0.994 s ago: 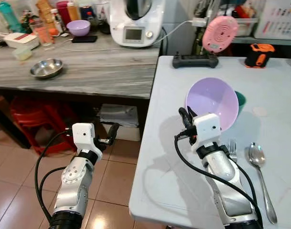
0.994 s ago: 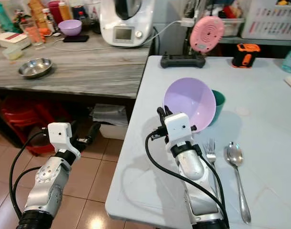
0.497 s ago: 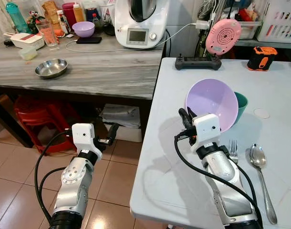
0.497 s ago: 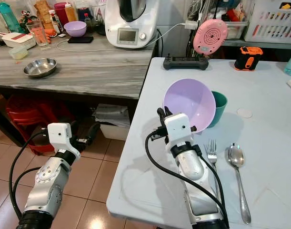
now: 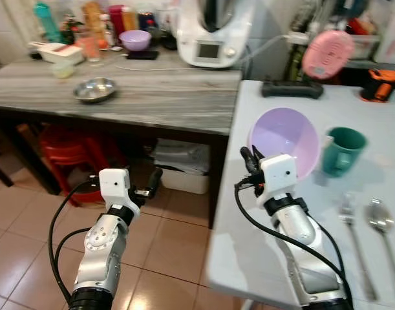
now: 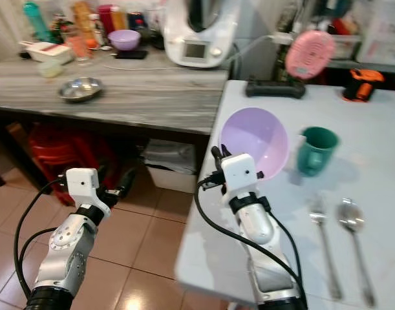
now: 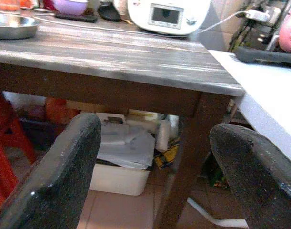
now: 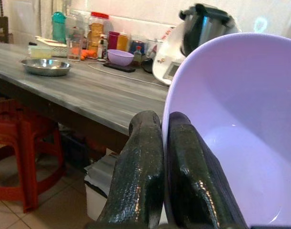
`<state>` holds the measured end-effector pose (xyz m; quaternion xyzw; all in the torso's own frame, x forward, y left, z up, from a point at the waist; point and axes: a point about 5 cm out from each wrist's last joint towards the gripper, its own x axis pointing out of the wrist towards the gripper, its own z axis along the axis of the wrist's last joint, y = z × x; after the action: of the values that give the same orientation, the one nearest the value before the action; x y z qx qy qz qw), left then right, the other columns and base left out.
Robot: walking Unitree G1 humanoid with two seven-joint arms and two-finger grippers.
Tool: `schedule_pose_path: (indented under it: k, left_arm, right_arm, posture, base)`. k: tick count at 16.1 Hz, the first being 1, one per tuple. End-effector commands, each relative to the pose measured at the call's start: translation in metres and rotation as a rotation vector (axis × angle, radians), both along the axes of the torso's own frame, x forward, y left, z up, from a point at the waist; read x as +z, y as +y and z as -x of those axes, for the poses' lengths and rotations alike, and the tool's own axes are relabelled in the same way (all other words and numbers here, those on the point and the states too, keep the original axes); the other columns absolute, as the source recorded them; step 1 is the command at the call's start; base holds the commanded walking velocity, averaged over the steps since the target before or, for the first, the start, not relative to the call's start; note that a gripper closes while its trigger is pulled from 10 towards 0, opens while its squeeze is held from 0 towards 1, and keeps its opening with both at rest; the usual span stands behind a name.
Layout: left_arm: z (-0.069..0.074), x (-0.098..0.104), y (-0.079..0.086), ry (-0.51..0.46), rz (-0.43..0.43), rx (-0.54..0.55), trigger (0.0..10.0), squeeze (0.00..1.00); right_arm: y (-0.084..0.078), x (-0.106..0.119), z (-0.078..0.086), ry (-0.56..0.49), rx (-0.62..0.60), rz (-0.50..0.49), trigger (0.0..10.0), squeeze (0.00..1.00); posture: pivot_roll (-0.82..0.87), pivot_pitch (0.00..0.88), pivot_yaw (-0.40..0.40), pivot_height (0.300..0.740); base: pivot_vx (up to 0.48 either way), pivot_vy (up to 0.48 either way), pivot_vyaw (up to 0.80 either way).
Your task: Setting the table
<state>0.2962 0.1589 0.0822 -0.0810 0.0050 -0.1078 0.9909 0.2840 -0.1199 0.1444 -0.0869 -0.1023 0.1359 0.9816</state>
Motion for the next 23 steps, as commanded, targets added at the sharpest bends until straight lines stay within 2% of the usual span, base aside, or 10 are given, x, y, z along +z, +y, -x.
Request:
schedule_pose_path:
  k: [1, 23]
  left_arm:
    - [0.0007, -0.0004, 0.0025, 0.000, -0.017, -0.001, 10.0, 0.00]
    - [-0.0016, 0.0004, -0.0006, -0.018, -0.039, 0.010, 10.0, 0.00]
  right_arm:
    - [0.0008, 0.0064, 0.0001, -0.025, -0.003, -0.009, 10.0, 0.00]
    - [-0.0013, 0.0058, -0.0017, -0.027, -0.021, -0.018, 10.0, 0.00]
  posture:
    - [-0.07, 0.009, 0.089, 0.740]
    - [-0.07, 0.002, 0.093, 0.740]
  base:
    - [0.000, 0.364, 0.00]
    - [0.000, 0.388, 0.00]
